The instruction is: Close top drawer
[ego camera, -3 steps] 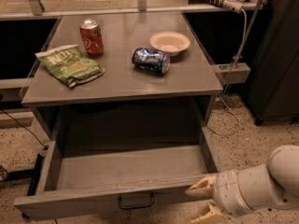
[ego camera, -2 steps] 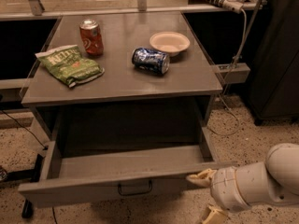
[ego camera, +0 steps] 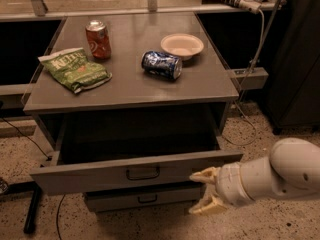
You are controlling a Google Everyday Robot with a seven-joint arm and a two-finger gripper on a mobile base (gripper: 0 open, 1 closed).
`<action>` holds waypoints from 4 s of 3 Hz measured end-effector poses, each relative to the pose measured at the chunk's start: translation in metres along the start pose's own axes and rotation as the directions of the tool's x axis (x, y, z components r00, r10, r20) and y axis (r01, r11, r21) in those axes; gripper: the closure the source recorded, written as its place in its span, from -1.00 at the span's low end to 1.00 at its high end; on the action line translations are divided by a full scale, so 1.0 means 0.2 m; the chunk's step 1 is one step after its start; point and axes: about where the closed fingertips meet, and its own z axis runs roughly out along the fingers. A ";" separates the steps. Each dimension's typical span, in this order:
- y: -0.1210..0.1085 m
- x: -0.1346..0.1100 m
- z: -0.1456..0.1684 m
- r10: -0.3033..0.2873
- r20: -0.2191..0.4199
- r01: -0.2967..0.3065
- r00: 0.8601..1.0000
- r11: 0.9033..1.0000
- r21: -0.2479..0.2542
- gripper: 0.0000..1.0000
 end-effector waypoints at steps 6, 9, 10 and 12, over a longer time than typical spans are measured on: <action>-0.47 -0.05 0.09 -0.043 -0.057 0.046 0.997 0.998 0.053 -0.30; -0.49 -0.06 0.10 -0.034 -0.060 0.038 0.998 0.998 0.051 -1.00; -0.53 -0.06 0.10 -0.025 -0.060 0.028 0.998 0.998 0.063 -1.00; -0.71 -0.02 0.22 0.009 -0.041 -0.007 0.999 0.998 0.069 -1.00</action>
Offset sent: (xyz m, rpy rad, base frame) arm 0.1991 0.0004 0.0100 -0.1811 -0.1129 -0.0341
